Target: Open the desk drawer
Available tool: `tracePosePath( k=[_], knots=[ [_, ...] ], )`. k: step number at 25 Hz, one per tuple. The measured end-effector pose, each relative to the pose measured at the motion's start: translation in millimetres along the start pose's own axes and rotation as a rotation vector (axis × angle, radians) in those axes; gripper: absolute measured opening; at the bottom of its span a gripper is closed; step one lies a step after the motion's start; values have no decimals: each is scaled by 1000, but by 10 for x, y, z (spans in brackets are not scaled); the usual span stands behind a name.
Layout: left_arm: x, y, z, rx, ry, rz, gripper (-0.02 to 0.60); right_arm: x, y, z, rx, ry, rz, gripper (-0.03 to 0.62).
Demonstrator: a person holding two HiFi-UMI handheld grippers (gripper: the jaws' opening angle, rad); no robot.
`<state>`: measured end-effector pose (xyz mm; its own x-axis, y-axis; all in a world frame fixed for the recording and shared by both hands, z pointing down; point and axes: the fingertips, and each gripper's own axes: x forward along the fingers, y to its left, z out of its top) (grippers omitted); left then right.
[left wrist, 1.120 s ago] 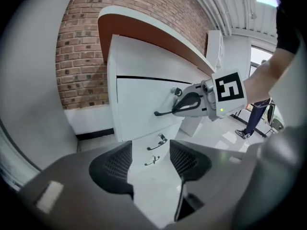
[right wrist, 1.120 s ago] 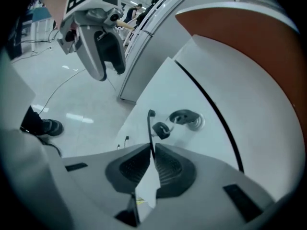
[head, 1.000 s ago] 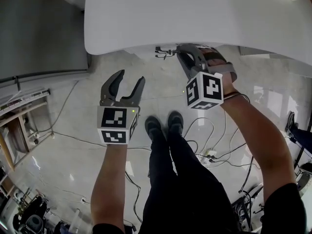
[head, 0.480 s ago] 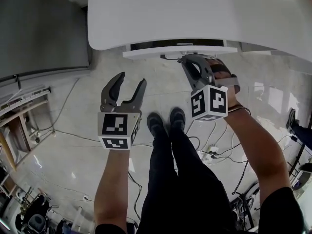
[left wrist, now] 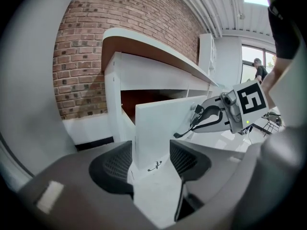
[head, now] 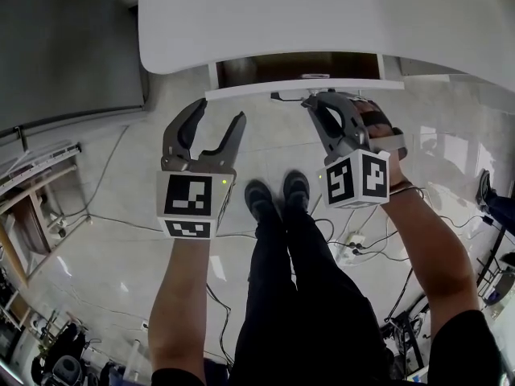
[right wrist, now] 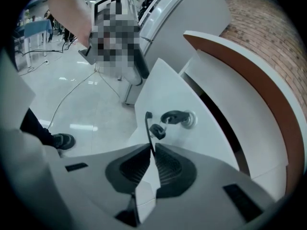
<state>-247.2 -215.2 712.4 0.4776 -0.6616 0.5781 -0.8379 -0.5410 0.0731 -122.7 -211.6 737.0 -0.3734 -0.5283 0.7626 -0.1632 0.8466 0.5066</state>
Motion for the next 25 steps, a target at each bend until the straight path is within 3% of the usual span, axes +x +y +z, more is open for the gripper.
tracePosePath(
  k=[17,25],
  knots=[
    [-64,-194,-185,27,10,-56,235,-221,281,2,51,19,9,37],
    [-181,-293,-398,-11,23,-51,230,-280,467,25,96,14,21,37]
  ],
)
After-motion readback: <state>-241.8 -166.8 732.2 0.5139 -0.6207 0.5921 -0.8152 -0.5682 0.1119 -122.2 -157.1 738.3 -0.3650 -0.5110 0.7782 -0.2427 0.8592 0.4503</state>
